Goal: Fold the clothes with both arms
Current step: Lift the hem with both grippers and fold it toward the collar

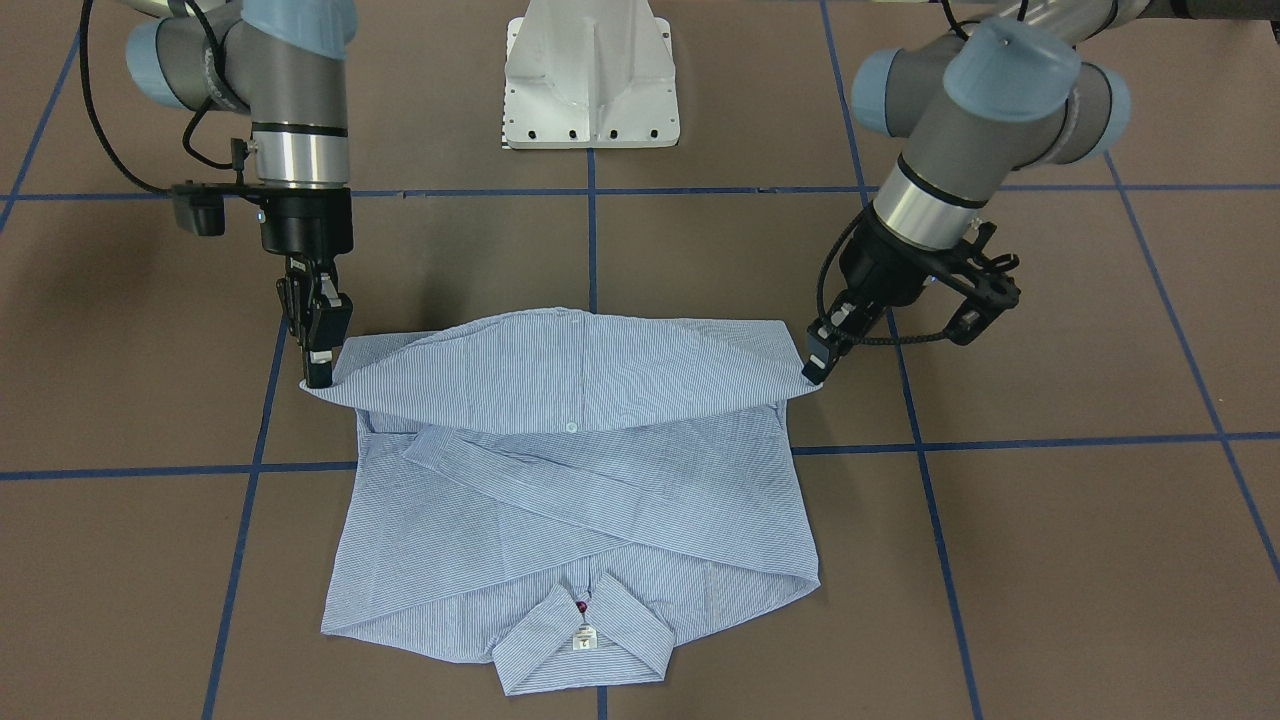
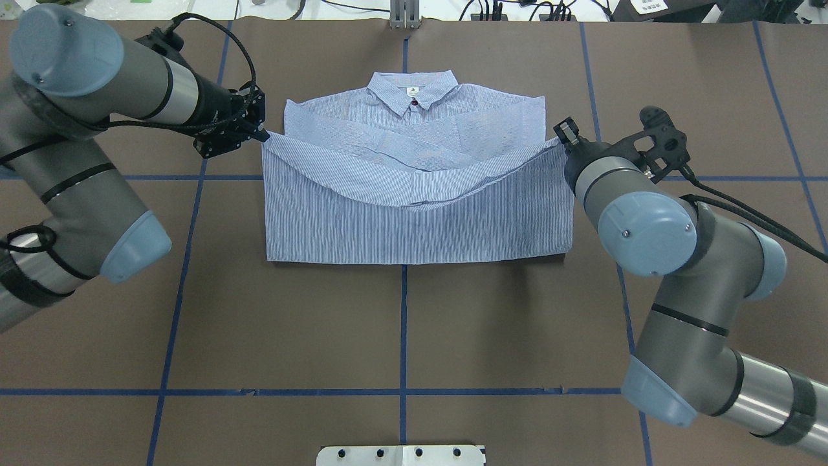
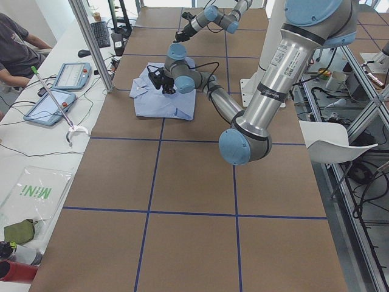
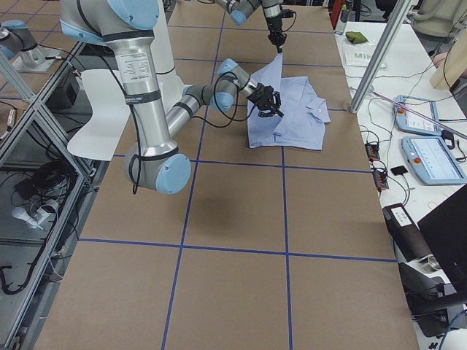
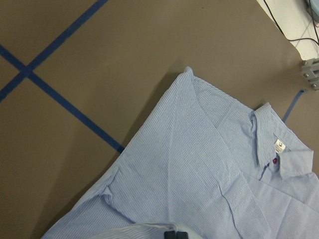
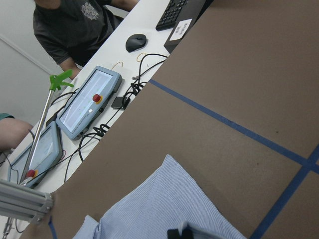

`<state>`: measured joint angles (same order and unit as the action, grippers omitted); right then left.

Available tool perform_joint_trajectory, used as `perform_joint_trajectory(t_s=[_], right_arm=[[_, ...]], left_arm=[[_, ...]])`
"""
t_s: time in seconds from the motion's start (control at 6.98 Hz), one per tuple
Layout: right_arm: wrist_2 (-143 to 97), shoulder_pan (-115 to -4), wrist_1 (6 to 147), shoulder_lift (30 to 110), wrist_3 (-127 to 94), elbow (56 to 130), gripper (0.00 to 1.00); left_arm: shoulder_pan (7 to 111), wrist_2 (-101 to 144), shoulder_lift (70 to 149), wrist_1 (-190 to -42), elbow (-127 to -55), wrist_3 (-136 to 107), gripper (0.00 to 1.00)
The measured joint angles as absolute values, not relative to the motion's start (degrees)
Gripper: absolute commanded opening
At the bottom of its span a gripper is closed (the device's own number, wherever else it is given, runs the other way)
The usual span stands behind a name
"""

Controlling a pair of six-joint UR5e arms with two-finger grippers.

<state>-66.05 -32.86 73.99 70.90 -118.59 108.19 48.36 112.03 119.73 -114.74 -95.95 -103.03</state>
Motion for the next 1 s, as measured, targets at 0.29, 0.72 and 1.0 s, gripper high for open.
perform_joint_trajectory(t_s=[0.29,0.72,1.0], right_arm=[[-72.0,-36.5,73.6,66.0,-115.8,100.6,0.0],[-78.5,-40.1,73.3,60.7,-113.8,92.9,0.0],[-81.0,-41.0,73.2,57.7,-111.4,87.0,0.0]], left_arm=[[48.8,109.2,122.9,-120.3,-87.2,-100.9,0.0],[48.8,106.3,127.3,-129.2,-74.9,-99.9,0.0],[48.8,103.9,129.5,-131.9,-69.1,-97.2,0.0]])
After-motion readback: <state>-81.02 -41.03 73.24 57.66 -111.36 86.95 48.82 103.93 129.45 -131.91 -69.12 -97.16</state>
